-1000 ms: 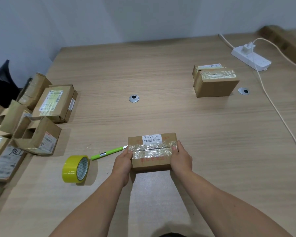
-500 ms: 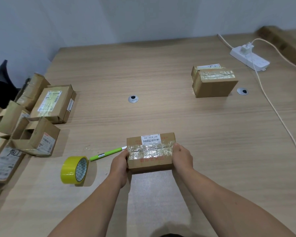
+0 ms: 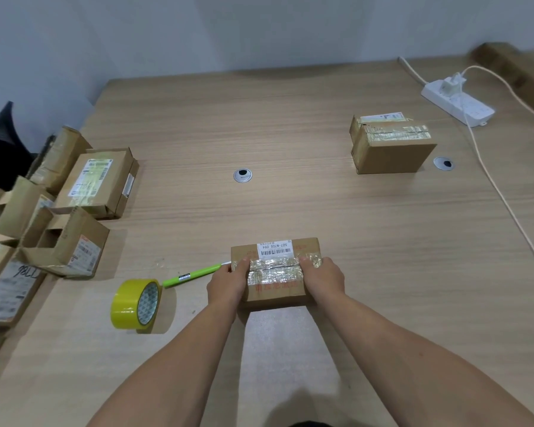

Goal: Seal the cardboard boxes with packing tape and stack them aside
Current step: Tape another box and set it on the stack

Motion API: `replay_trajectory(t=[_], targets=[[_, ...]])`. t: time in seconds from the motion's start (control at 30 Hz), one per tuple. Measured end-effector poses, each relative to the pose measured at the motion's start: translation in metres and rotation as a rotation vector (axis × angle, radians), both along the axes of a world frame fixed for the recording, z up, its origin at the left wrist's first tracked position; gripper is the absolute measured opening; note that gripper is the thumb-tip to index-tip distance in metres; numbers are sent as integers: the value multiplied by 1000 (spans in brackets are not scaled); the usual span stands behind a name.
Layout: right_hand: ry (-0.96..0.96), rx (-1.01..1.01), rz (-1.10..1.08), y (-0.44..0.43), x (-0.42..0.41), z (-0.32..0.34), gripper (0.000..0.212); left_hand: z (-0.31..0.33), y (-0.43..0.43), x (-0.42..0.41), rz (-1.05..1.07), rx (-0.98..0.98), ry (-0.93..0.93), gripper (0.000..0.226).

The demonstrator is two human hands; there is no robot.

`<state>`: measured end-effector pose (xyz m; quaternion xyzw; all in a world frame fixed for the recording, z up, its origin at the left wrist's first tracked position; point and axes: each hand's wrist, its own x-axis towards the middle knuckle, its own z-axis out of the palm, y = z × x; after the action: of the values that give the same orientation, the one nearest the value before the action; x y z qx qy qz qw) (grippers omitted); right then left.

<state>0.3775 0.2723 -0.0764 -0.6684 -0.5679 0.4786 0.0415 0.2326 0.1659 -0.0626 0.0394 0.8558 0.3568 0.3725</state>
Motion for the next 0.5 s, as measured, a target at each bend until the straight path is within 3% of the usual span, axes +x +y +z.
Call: replay_trajectory(t=[0.1,0.2,0.37,0.5], targets=[[-50,5,8,-3,-6,4,81,-1,6,1,-38,-26,48,47],[-129,15,6,-9,-13,8,100,-1,13,6,-61,-93,75,60],[-200,28,42,-13,-18,11,106,0,21,15,-83,-195,137,75],[-196,37,51,-14,-17,10,101,-2,17,13,-104,-172,148,65]])
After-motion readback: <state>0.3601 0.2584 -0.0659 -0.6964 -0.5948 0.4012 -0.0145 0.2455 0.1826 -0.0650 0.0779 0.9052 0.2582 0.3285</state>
